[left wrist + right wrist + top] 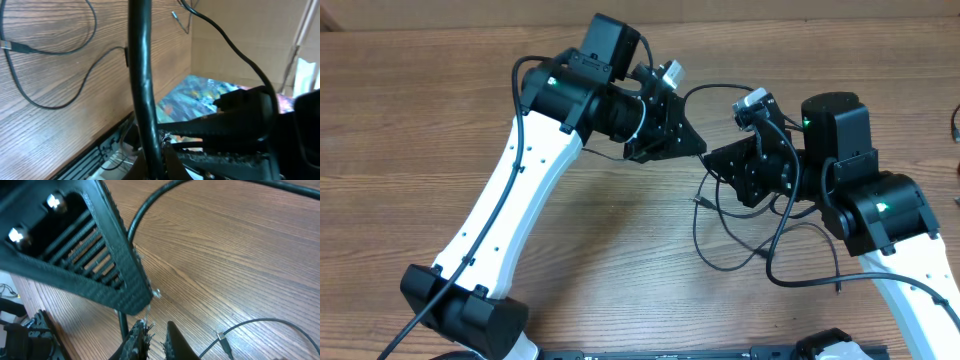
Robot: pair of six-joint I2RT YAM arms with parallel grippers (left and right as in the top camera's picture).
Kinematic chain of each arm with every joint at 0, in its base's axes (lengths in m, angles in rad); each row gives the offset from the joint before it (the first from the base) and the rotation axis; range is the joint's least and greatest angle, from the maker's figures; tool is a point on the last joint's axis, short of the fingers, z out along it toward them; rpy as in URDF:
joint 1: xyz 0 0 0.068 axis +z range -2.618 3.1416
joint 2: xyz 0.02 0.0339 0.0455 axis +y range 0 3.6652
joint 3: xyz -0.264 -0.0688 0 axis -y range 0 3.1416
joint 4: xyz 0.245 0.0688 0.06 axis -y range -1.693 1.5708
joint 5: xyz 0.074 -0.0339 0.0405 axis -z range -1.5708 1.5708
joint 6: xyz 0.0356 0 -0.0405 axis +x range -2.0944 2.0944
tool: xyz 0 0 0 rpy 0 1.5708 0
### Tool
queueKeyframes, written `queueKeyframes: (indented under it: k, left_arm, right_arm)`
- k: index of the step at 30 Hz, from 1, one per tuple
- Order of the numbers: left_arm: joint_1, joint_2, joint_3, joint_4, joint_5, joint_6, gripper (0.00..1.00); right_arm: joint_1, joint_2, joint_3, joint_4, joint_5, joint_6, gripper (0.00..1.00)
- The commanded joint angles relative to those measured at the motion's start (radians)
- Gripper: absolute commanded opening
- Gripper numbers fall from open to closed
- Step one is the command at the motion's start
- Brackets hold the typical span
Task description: Untangle cables
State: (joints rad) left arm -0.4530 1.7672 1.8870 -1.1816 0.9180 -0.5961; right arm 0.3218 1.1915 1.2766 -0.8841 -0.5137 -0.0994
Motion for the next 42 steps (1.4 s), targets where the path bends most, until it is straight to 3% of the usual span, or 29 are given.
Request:
queueKeyframes:
  k: [1, 11, 14, 18, 22, 29, 35, 42]
  left_arm:
    - [0.017, -0.013, 0.006, 0.004, 0.082, 0.017, 0.04]
    - [0.019, -0.013, 0.006, 0.005, 0.158, 0.013, 0.04]
    - [0.019, -0.013, 0.006, 0.004, 0.156, 0.017, 0.04]
    - [0.026, -0.013, 0.006, 0.004, 0.144, 0.060, 0.04]
    - [0.055, -0.013, 0.006, 0.001, 0.103, 0.150, 0.04]
    - [0.148, -0.013, 0.006, -0.080, -0.063, 0.176, 0.04]
    - [0.185, -0.013, 0.006, -0.089, -0.060, 0.199, 0.04]
    - [0.153, -0.013, 0.006, -0.089, 0.008, 0.167, 0.04]
  right_arm:
    - [0.024, -0.005, -0.002, 0.001, 0.011, -0.015, 0.13]
    - [0.073, -0.003, -0.002, 0.014, 0.024, -0.089, 0.27]
    - [0.073, -0.003, -0.002, 0.027, 0.023, -0.089, 0.21]
    - [0.071, -0.003, -0.002, 0.024, 0.027, -0.089, 0.22]
    - [0.070, -0.004, -0.002, 0.016, 0.027, -0.088, 0.04]
    - [0.070, -0.004, -0.001, -0.003, 0.007, -0.084, 0.04]
    - [0.070, -0.003, -0.001, 0.028, -0.113, -0.085, 0.04]
    - [0.071, -0.003, -0.001, 0.039, -0.117, -0.085, 0.04]
